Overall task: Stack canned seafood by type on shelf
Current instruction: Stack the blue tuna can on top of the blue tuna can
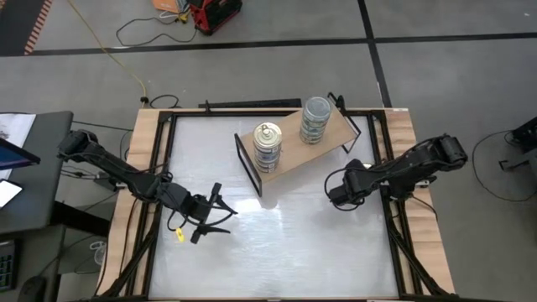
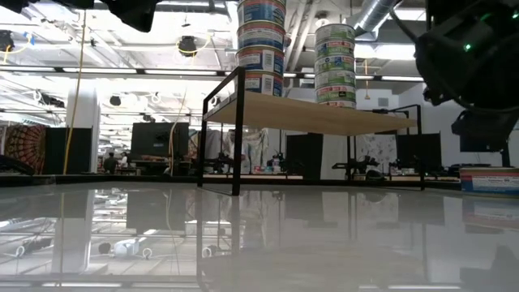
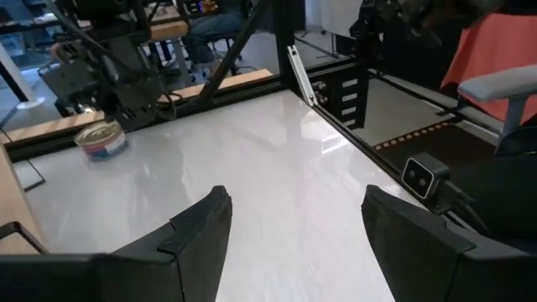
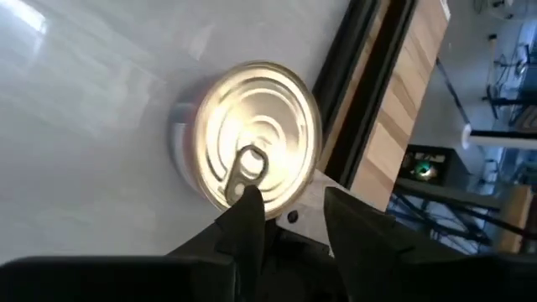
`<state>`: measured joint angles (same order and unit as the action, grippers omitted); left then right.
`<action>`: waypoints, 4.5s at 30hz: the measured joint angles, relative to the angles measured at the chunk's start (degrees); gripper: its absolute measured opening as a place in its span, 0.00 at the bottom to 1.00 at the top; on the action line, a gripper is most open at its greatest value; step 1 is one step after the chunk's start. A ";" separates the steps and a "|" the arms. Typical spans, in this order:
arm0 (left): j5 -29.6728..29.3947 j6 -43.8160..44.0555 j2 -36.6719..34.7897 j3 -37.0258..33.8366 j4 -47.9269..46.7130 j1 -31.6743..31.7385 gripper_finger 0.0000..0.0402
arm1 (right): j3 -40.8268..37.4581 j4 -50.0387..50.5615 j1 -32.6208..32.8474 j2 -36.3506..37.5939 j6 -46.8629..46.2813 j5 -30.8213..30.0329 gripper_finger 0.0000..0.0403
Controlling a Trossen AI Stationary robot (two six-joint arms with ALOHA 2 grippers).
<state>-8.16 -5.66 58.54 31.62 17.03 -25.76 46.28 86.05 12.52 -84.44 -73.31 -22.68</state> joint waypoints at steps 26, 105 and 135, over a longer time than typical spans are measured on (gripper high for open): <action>-0.02 0.30 -0.04 0.00 0.47 0.00 0.64 | 9.58 -20.47 6.91 -10.02 10.83 8.95 0.33; -20.70 -53.91 10.26 0.02 17.31 -8.09 0.64 | -0.33 -59.86 2.35 19.46 22.19 23.84 0.52; -35.25 -103.22 40.07 20.31 32.42 -3.97 0.85 | -0.28 -88.69 0.87 15.60 25.79 31.87 0.54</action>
<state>-43.42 -108.88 98.61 51.92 49.45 -29.73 46.00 -2.64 13.39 -68.84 -47.52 9.19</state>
